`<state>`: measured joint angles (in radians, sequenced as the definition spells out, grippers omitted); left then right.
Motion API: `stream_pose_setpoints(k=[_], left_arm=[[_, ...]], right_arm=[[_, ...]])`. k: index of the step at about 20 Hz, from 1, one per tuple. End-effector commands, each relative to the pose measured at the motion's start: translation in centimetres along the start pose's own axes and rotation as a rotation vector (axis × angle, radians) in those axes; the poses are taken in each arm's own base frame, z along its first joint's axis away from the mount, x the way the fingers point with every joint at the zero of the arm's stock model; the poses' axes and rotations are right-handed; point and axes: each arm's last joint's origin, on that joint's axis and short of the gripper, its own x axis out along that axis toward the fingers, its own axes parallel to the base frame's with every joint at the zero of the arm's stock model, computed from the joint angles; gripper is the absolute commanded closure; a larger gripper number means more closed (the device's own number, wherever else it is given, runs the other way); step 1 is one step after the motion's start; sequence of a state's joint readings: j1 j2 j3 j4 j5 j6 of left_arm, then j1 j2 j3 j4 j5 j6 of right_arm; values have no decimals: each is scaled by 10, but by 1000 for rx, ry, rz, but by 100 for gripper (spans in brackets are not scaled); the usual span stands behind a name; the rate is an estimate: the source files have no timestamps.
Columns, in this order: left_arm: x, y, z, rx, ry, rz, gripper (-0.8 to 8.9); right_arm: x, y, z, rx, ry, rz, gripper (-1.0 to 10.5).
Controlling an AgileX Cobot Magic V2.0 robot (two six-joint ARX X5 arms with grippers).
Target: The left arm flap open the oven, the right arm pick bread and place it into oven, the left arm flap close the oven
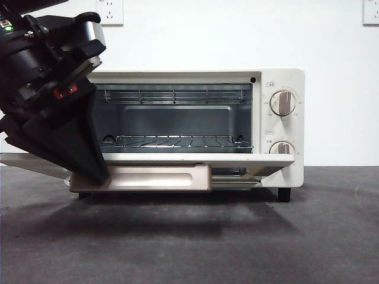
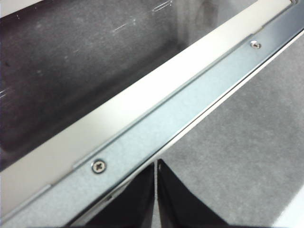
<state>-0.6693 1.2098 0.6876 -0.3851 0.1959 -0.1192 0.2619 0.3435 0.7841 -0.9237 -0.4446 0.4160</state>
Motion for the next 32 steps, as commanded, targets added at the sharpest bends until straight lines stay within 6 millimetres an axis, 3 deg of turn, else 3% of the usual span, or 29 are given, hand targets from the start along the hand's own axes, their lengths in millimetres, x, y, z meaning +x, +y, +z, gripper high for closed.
stream_pose_setpoints(k=[1,9,12,16,24,28,32], left_arm=[[1,1,4,1,-15,30,798],[-5,0,0,-5,17,33,798],[-25,-5,4,5,-37,26,798],[-71,-14,5,25,-150,13,797],[-166,-30,-5,50,-341,29,797],[-196,-36,-12,54,-389,26,797],[-215,-38,-21,28,-382,35,797]], right_arm=[[-3,3,3,-25,-17,13,838],[-3,4,3,-19,-9,29,839],[1,3,5,-11,15,39,843],[18,1,15,16,88,77,843],[81,1,47,12,161,171,870],[124,7,53,16,186,179,870],[167,13,51,35,154,89,871]])
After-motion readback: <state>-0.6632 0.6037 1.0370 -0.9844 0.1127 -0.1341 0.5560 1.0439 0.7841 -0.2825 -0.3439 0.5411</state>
